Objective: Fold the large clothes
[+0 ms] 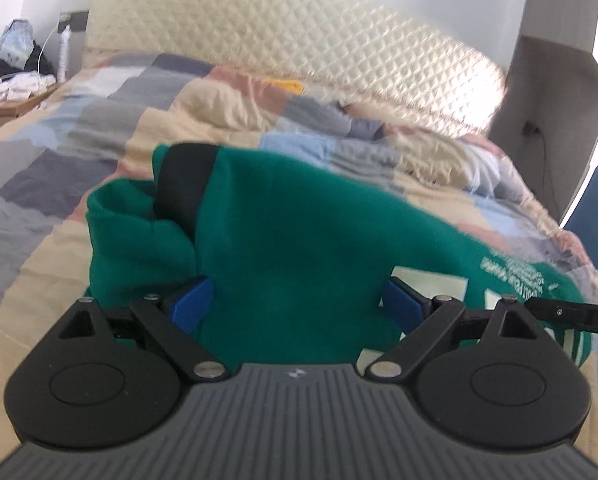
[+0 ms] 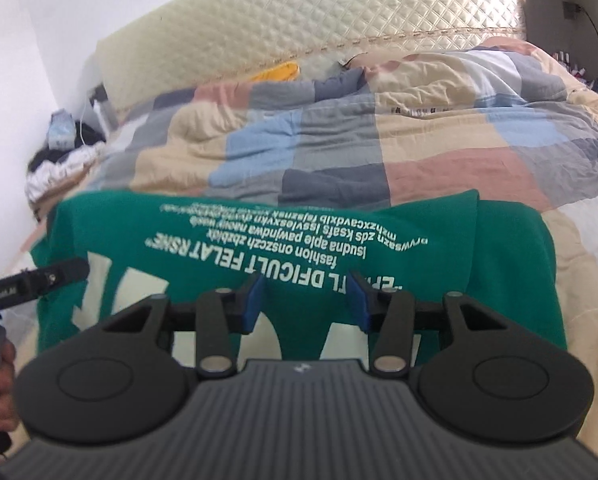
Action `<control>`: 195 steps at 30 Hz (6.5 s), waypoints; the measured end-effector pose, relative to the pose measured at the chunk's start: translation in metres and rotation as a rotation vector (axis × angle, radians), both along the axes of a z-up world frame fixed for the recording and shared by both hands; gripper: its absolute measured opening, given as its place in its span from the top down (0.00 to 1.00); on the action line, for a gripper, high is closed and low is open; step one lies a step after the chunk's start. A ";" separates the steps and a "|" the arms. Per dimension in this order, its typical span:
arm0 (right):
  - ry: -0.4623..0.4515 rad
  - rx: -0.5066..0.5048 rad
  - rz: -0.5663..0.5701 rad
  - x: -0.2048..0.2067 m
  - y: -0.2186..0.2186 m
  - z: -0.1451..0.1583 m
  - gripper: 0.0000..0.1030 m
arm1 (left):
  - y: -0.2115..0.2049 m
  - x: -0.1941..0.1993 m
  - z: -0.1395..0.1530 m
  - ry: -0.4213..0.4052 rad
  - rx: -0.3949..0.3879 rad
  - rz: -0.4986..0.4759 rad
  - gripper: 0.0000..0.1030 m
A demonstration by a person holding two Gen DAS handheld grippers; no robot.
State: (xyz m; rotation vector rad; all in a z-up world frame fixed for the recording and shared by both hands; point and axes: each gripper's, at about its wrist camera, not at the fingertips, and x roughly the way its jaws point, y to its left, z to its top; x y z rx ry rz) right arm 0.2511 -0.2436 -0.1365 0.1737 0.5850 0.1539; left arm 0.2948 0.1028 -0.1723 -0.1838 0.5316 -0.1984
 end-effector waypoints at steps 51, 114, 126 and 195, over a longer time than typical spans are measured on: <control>0.253 0.994 -0.352 -0.008 -0.109 -0.104 0.08 | 0.085 -0.029 -0.116 0.310 -0.939 0.255 0.04; -0.379 0.840 -0.195 0.025 -0.246 0.127 0.61 | -0.098 0.065 0.129 -0.039 -0.837 -0.067 0.60; -0.352 0.827 -0.376 0.107 -0.379 0.049 0.61 | -0.261 0.203 0.080 0.103 -0.772 -0.167 0.60; -0.544 0.304 -0.289 -0.196 -0.193 0.197 0.47 | -0.182 -0.152 0.288 -0.252 0.000 -0.245 0.24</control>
